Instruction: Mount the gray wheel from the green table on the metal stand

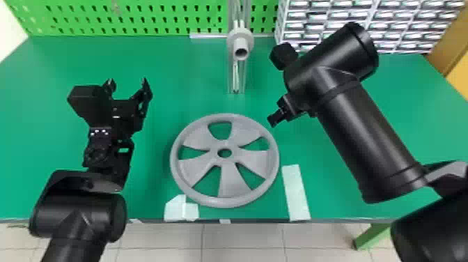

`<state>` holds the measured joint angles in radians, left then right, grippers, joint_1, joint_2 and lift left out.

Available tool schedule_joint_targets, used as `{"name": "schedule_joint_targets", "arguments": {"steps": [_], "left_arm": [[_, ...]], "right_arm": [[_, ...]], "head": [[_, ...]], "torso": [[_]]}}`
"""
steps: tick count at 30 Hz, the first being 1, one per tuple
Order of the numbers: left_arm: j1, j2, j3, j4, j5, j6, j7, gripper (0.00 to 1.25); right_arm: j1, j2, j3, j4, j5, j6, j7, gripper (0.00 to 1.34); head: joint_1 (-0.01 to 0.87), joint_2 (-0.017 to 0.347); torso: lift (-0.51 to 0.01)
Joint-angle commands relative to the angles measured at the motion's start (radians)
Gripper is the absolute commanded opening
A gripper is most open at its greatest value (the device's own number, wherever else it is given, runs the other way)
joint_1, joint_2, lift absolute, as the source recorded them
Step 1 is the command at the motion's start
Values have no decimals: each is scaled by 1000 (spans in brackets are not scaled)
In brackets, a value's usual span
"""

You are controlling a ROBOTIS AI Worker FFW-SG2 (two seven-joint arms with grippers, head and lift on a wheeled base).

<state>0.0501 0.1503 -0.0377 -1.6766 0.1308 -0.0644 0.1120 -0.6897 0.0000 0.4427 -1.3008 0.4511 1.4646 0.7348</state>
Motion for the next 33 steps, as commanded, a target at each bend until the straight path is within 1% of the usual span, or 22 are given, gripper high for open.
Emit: {"name": "schedule_joint_targets", "arguments": {"steps": [1,22,33], "left_arm": [[-1,0,-2,0,-2,0,0,755],[-6,0,-5,2,-7,2,0,755],[-9,2,-7,0,-10,2,0,755]], "right_arm": [[-2,1,10,0,-3,-3,0,816],[-7,1,44,28,-42,-21,0,816],[-7,1,48,66,-61,-40,0,816]], "head": [[867,52],[867,52],[867,52]], "torso": [[-100],[-100],[-100]]}}
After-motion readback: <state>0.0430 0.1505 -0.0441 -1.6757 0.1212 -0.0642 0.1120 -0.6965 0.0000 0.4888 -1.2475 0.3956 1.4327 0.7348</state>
